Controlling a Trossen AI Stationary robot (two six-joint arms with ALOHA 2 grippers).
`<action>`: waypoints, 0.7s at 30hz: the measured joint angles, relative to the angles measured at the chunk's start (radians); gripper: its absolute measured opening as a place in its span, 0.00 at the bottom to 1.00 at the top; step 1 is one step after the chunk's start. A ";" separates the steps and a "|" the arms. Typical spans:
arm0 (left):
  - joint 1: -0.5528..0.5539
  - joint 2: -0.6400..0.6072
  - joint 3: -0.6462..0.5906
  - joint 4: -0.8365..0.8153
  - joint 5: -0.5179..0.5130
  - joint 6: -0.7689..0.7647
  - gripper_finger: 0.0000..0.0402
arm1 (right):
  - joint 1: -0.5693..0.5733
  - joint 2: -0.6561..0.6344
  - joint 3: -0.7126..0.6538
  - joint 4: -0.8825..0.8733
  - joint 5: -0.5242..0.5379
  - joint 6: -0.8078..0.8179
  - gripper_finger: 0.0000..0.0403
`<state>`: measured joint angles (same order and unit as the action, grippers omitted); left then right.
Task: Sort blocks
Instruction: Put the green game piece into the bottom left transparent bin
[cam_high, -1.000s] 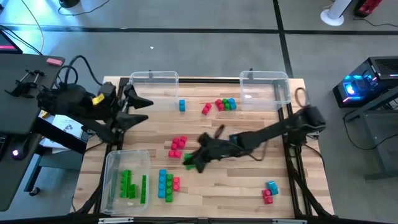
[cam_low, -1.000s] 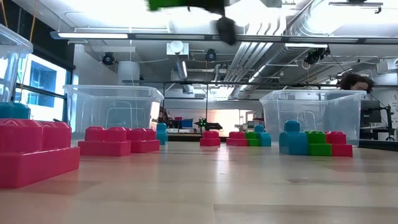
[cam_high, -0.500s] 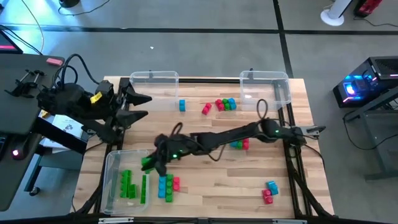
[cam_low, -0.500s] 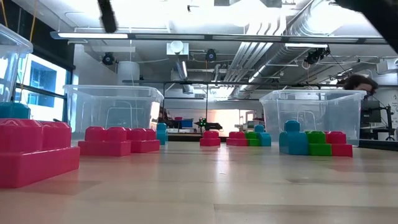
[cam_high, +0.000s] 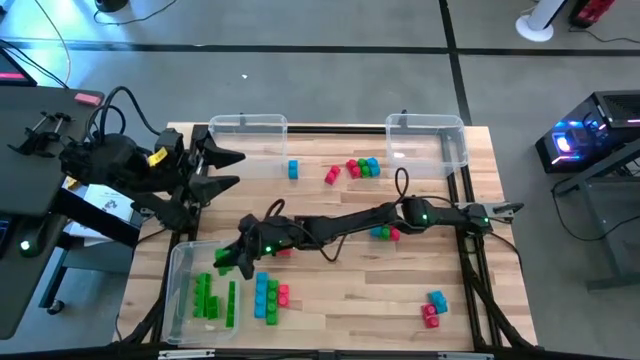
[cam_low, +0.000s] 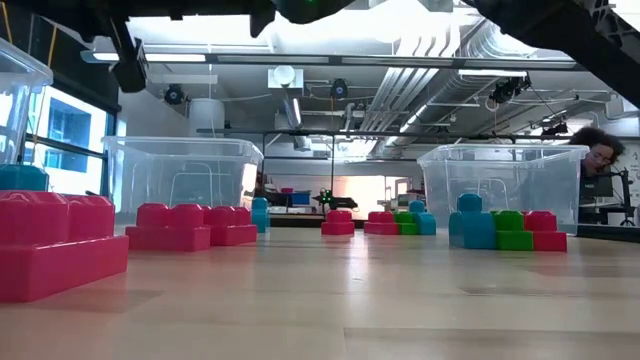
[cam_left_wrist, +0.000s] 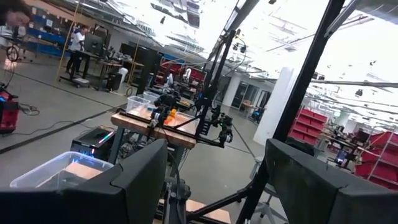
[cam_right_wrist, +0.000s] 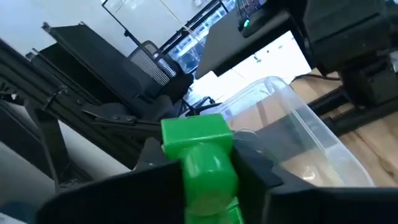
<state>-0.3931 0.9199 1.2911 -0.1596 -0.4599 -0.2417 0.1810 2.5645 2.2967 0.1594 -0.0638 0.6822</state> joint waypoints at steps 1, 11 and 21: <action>0.000 0.000 0.000 0.000 0.000 0.000 0.64 | 0.000 0.000 0.002 0.006 -0.007 -0.010 0.20; 0.000 0.000 0.000 0.000 -0.014 0.000 0.64 | -0.018 -0.027 0.054 -0.030 -0.140 -0.133 0.54; 0.000 0.000 0.000 -0.010 -0.016 0.000 0.64 | -0.048 -0.245 0.055 -0.928 -0.067 -0.584 0.51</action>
<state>-0.3931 0.9199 1.2911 -0.1694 -0.4755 -0.2412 0.1333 2.3194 2.3520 -0.7684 -0.1309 0.0979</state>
